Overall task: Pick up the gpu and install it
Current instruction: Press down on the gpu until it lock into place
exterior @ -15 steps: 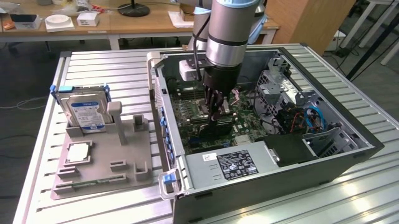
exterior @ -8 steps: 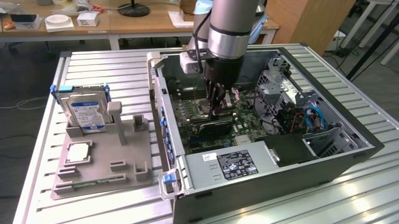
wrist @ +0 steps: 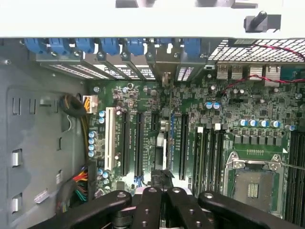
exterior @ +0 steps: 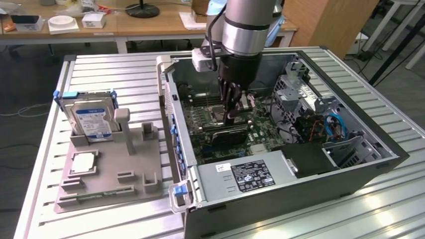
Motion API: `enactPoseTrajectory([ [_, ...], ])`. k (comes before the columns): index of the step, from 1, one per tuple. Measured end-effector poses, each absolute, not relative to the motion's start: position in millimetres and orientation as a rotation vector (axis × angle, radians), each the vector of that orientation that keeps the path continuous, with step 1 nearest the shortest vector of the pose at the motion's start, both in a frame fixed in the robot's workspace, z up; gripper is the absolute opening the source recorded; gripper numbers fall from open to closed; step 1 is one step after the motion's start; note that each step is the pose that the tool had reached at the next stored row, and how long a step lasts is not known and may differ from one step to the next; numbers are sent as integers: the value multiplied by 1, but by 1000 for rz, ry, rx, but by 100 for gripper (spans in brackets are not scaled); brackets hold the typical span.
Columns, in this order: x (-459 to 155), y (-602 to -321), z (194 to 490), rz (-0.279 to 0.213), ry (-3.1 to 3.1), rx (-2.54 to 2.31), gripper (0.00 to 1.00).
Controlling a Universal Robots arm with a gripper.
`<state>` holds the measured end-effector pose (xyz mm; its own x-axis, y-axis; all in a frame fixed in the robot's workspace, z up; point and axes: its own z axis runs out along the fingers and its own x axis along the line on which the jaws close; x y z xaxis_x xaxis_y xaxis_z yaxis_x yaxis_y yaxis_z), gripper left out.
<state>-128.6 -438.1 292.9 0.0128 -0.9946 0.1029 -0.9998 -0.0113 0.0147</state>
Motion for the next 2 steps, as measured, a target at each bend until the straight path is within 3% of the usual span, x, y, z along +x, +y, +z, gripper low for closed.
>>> enactPoseTrajectory([
  [2, -129, -438, 293, 96, -2149, 2175, 11],
])
